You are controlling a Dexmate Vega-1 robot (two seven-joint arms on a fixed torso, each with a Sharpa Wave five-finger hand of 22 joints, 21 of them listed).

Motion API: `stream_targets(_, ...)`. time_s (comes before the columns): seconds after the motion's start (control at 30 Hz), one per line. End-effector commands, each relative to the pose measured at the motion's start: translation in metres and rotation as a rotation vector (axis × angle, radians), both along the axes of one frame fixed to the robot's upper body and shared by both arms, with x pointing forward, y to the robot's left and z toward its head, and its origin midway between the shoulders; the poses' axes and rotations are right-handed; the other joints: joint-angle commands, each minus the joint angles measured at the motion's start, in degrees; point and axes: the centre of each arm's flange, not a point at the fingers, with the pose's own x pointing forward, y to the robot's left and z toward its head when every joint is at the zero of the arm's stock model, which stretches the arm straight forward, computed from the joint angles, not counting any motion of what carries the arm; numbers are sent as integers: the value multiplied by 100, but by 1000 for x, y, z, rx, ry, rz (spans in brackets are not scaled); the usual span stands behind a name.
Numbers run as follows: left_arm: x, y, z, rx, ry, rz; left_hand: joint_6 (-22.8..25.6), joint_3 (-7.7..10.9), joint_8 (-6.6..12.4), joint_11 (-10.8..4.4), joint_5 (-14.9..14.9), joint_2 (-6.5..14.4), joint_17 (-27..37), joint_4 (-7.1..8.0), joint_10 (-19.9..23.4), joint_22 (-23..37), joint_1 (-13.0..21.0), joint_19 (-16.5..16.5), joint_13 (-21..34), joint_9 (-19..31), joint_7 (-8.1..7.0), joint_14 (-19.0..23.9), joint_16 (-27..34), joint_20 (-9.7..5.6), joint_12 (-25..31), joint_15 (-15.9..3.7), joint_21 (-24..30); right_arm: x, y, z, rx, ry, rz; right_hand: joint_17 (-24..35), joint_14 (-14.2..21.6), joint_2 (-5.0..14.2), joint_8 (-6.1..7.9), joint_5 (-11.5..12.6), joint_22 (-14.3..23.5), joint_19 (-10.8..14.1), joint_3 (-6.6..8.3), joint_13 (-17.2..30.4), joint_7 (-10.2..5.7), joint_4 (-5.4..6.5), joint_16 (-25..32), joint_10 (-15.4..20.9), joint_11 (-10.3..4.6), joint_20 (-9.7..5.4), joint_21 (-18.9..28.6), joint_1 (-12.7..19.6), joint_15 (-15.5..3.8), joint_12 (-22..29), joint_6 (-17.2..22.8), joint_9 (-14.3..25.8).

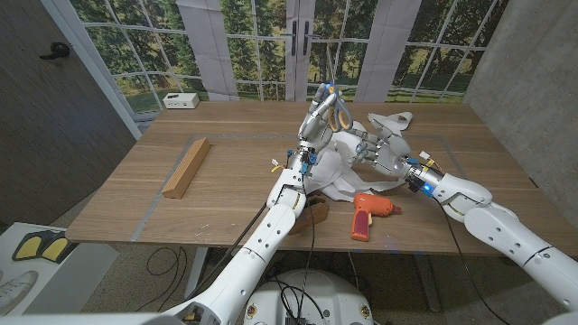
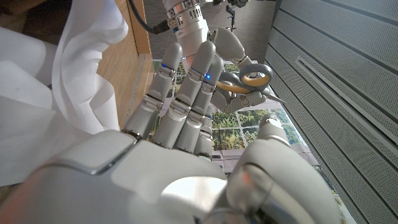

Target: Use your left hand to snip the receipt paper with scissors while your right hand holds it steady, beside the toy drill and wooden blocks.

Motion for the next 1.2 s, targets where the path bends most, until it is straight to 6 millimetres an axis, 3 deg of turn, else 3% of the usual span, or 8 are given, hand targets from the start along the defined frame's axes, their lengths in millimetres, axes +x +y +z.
stream_targets(0.03,-5,8,0,16,-46,60,13,-14,27,-21,32,-4,15,-7,30,27,51,61,15,16,-27,502,57,-787,44,-1002,-10,4,3,-5,37,19,56,68,61,-11,33,35,15,-29,44,56,6,-25,68,80,-11,13,-10,104,-92,83,-27,14)
stream_targets(0.4,-7,11,1,2,-67,70,14,-16,24,-33,34,3,15,-3,33,30,46,56,18,12,-39,508,54,-787,48,-1000,-9,6,8,-8,79,43,104,274,261,55,159,34,22,78,151,215,-40,-104,188,244,-136,-127,31,300,-111,259,304,11)
stream_targets(0.53,-6,12,0,5,-67,71,21,-17,26,-26,34,0,15,-6,37,29,49,58,18,11,-22,503,51,-788,50,-1004,-10,7,8,-9,85,42,107,369,279,51,276,19,23,93,190,219,-22,-117,185,291,-161,-192,40,366,-99,289,710,12)
stream_targets(1.0,-4,9,-3,-5,-47,51,17,-22,26,-33,35,3,19,-6,30,30,46,55,16,14,-30,516,55,-787,47,-1006,-8,0,17,-6,69,30,165,549,319,75,154,13,27,-20,293,339,-133,-169,215,347,-260,-176,5,564,-113,399,582,8)
stream_targets(1.1,-3,6,-4,-7,-43,44,14,-19,25,-36,36,7,16,-6,28,30,48,51,21,14,-36,514,49,-788,50,-1002,-8,0,20,-6,67,26,168,933,819,47,106,-6,44,275,320,635,-107,-147,562,738,-391,-260,128,647,-102,779,634,5)
stream_targets(1.2,-3,6,-5,-4,-40,45,17,-23,26,-36,36,4,17,-7,34,30,47,51,23,15,-31,516,50,-789,54,-1003,-7,-1,21,-6,67,27,175,1444,1060,-66,77,-10,69,299,317,1053,-104,-164,946,757,-472,-266,150,771,-99,1099,665,34)
